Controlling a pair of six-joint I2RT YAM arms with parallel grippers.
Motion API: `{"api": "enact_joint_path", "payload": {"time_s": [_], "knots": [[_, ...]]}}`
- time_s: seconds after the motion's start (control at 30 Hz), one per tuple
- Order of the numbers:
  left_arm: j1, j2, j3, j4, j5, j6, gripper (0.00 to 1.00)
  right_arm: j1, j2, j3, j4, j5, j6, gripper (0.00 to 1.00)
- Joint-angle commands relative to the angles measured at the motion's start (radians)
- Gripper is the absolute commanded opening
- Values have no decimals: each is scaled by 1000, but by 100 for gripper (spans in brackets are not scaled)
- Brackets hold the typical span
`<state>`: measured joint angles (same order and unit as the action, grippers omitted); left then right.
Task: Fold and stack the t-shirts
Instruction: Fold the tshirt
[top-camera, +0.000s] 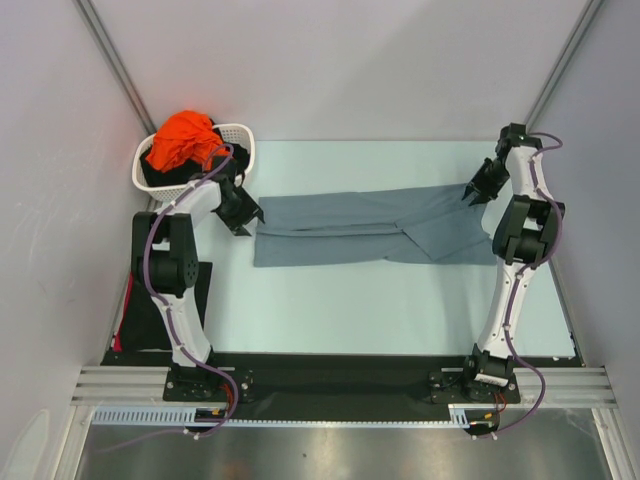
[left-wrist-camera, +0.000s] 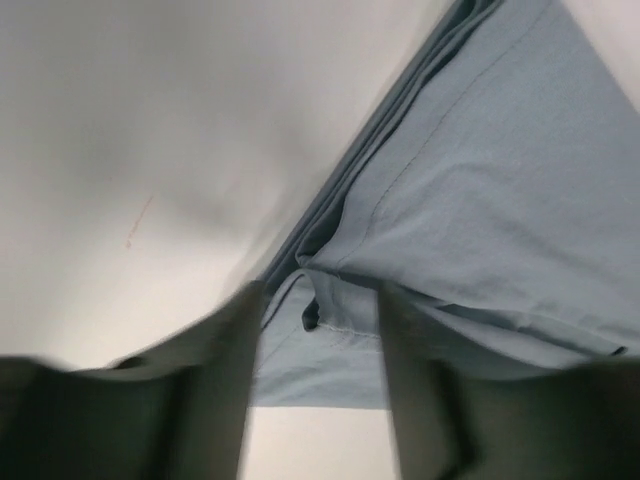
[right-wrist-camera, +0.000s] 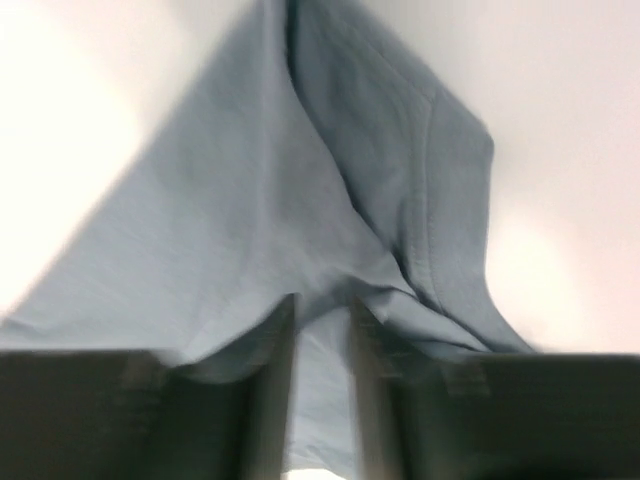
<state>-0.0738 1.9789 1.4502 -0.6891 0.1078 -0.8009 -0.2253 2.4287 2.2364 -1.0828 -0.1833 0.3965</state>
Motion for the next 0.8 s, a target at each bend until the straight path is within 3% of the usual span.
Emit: {"api": "enact_joint_path", "payload": {"time_s": [0.0, 0.17, 0.27, 0.53, 0.67, 0.77], "knots": [[-1, -37, 41, 28, -29, 78, 60, -11, 23, 124, -38, -22, 18, 37], [-43, -178, 24, 7, -143, 227, 76, -31, -48, 131, -106, 85, 2, 52], [-102, -296, -20, 10, -206, 331, 79, -42, -235, -97, -23, 113, 5, 61], [-195, -480, -350, 138, 36, 362, 73, -117, -702, -772, 186, 42, 44, 69], [-196, -468, -444, 183, 136, 330, 74, -189, -764, -984, 308, -114, 90, 69], [-189, -466, -482, 206, 164, 293, 76, -224, -764, -1075, 360, -137, 82, 68]]}}
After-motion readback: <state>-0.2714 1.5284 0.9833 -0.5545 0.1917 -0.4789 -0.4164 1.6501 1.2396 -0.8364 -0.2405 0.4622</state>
